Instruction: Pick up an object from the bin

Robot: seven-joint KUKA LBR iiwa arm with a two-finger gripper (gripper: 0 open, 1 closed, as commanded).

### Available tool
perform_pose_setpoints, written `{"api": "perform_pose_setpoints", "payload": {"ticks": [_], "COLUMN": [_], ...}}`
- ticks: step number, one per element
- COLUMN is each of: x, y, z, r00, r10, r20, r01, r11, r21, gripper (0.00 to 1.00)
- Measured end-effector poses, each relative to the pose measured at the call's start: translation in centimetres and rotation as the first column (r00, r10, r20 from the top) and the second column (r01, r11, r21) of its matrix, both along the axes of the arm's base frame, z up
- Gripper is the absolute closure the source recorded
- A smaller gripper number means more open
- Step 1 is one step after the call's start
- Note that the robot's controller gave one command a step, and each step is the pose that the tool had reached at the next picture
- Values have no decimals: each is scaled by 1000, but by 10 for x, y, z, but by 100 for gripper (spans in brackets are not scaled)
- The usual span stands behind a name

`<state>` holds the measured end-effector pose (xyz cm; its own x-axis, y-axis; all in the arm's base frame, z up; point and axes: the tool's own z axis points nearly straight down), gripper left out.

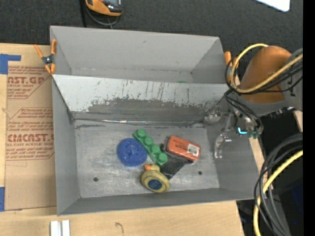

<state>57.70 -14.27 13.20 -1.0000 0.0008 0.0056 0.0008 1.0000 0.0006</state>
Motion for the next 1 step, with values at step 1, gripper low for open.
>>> {"api": "perform_pose_setpoints", "payload": {"ticks": [1], "x": [2], "y": [0], "z": [5], "r00": [1000], "r10": [2], "r20": [7], "r01": [-2], "r11": [1000], "r21": [-1], "gripper": [0]}}
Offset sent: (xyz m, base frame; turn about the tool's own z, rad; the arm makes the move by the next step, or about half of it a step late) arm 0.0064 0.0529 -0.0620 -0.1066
